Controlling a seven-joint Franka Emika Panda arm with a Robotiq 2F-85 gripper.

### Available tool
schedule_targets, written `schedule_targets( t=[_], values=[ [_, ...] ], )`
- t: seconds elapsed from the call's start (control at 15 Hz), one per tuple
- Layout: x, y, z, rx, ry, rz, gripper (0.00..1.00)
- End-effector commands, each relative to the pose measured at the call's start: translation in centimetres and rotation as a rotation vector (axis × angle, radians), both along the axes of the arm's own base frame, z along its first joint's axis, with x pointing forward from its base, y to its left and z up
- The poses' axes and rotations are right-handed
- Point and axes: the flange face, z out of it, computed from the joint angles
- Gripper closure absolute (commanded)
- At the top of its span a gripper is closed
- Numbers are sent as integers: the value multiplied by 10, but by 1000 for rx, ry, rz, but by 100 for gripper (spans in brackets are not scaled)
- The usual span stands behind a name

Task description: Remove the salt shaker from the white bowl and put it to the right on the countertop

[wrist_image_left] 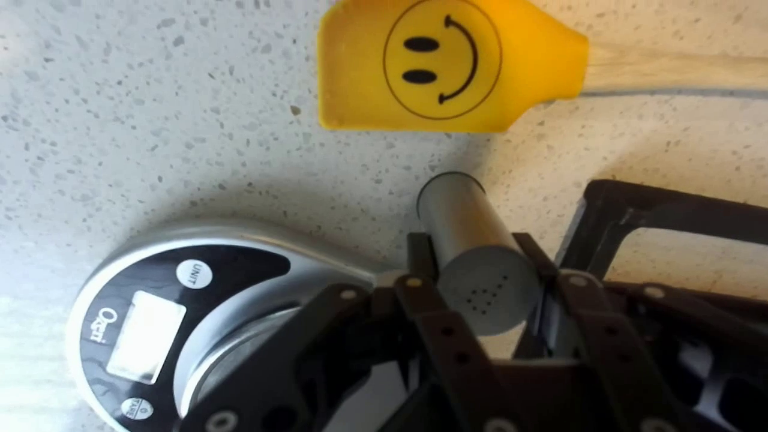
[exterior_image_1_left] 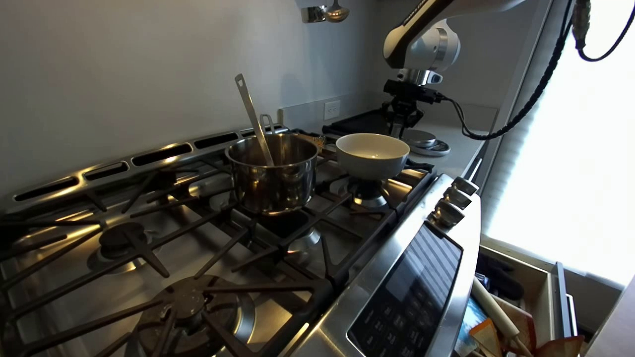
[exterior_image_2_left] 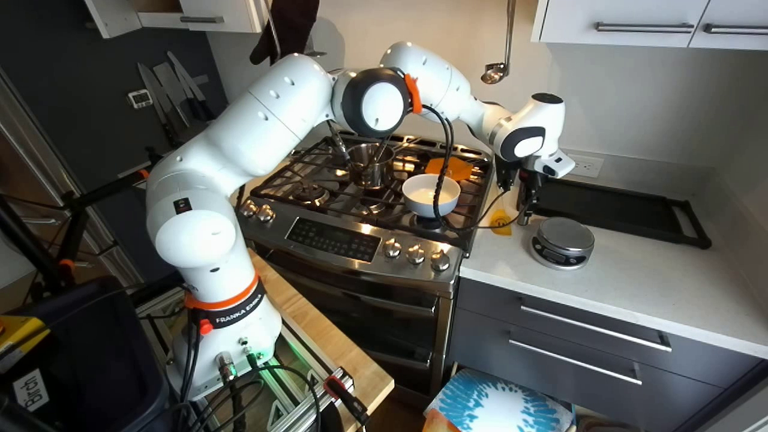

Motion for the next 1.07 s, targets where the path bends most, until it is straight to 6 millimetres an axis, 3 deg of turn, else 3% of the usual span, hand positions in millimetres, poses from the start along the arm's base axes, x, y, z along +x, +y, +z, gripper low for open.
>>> schedule_targets(
  t=[0.0, 0.13, 0.33, 0.6, 1.0],
  values=[
    [6, -4, -3, -3, 30, -34, 38],
    [7, -5, -1, 4, 23, -44, 25],
    [8, 2, 20, -1, 6, -40, 2],
    [-3, 20, 50, 23, 15, 46, 0],
    [-54, 58, 78, 102, 109, 366, 0]
  ],
)
